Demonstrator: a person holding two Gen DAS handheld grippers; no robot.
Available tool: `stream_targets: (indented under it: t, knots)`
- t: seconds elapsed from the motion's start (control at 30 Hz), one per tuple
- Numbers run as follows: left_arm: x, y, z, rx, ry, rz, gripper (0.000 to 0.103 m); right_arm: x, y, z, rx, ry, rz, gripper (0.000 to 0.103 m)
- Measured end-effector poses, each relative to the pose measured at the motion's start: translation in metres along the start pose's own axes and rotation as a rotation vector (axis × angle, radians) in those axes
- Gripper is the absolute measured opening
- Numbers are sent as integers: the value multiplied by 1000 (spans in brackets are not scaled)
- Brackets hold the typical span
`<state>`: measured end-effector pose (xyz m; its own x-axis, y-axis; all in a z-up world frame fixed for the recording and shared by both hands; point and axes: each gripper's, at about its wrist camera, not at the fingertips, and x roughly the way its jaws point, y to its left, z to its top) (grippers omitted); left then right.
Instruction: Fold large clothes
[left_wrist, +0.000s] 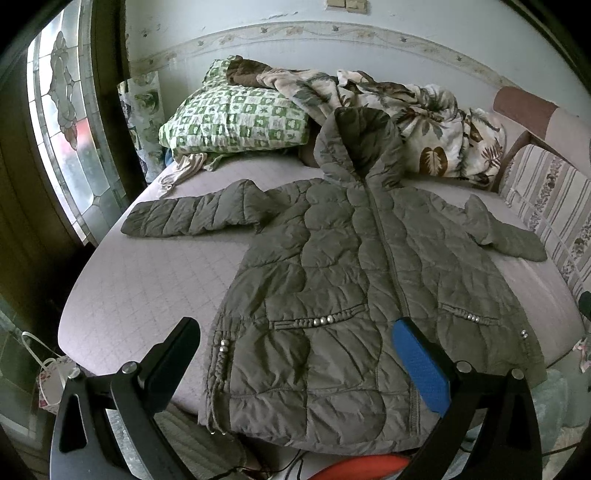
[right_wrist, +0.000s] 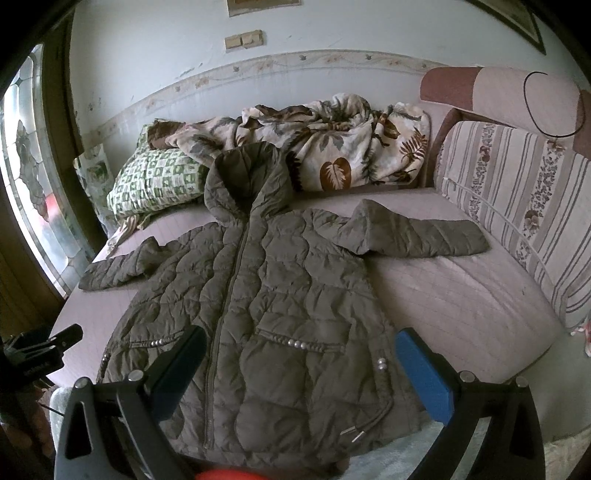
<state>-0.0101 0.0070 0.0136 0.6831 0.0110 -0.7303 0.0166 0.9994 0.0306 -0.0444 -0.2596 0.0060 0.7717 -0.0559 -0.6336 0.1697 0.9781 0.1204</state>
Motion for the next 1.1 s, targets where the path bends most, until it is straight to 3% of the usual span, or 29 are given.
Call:
stream_targets:
  t: [0.4,0.67,1.1]
  knots:
    - [4,5,-4,2,-50,26,103,5,4,2,-18,11,-2,103]
    - [12,7,-2,-3,11,20,103,13,9,5,-38,23,-8,103]
    - [35,21,-1,-37,45,39,103,34,23,11,-65,50,-9,103]
